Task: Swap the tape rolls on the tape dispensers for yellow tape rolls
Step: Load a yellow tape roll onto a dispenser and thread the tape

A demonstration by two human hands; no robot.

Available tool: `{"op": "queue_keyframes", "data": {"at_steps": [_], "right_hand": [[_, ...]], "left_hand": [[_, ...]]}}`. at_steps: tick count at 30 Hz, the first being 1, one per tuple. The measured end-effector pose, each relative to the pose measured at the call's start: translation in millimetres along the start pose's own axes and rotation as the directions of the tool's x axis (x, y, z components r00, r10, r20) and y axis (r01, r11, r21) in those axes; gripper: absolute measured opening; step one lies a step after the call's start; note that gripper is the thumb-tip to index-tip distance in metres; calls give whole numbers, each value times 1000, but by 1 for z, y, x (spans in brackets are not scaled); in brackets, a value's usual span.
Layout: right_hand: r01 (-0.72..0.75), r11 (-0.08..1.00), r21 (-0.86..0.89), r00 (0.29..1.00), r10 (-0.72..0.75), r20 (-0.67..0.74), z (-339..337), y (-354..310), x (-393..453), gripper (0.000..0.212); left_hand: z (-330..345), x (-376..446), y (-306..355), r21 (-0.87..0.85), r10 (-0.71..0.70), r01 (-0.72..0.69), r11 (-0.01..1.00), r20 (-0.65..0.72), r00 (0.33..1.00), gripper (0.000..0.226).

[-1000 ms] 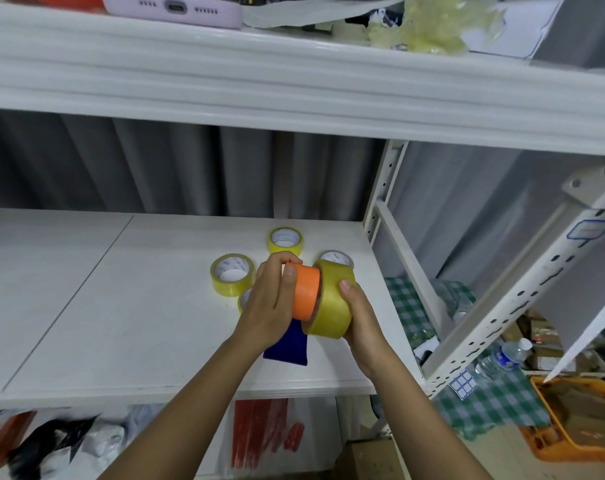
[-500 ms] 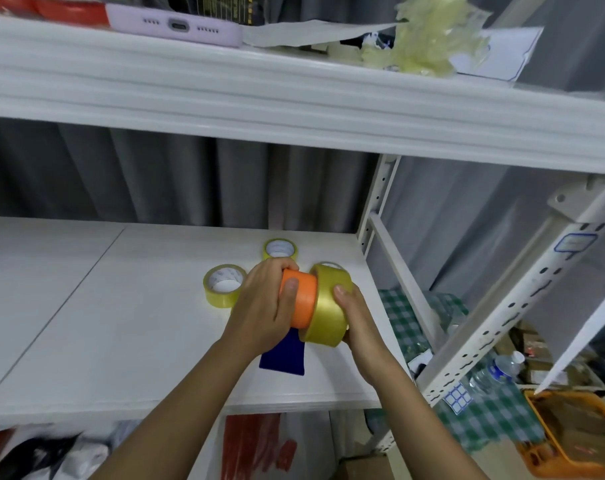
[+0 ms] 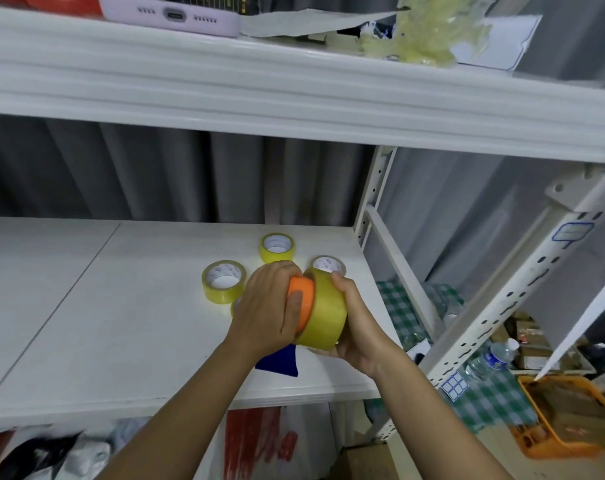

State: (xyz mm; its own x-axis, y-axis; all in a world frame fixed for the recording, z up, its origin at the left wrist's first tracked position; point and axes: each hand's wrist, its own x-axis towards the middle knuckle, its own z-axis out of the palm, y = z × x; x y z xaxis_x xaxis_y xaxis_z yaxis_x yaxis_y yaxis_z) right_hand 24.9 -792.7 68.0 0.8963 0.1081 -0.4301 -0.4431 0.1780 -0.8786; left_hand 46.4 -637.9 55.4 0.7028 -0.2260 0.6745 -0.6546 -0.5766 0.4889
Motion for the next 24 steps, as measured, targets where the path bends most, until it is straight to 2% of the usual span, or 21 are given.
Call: {"op": "queue_keyframes", "data": {"at_steps": [2,7,12,16,18,21,24], "right_hand": [[-21,1000,-13,1000,21,2,-1,0,2,68],[51,999,-18,998,-52,-25,-2,9,4,62],[264,949,-172,960,-275,-43,1,16,3,50],[356,898,-258,919,-387,-81,0,20,7,53],[363,903,-231,915,-393,-95,-3,20,8,55],[372,912,-175,915,-392,-99,-11,19,10,50],[343,928,-147,925,-361,-122,-16,22,16,46]], "left_hand": [[1,-1,-3,-16,-7,8,1000,19,1000,30],[9,-5,-6,-48,-87,89,995,41,995,37],[19,-6,-6,-250,-274,300,921,133,953,33],[25,-2,-7,-330,-280,326,886,180,943,42],[25,2,-9,-347,-300,382,857,268,916,38],[25,7,-11,-368,-344,511,777,431,834,30],[25,14,-17,-309,-419,574,758,444,792,29]]}}
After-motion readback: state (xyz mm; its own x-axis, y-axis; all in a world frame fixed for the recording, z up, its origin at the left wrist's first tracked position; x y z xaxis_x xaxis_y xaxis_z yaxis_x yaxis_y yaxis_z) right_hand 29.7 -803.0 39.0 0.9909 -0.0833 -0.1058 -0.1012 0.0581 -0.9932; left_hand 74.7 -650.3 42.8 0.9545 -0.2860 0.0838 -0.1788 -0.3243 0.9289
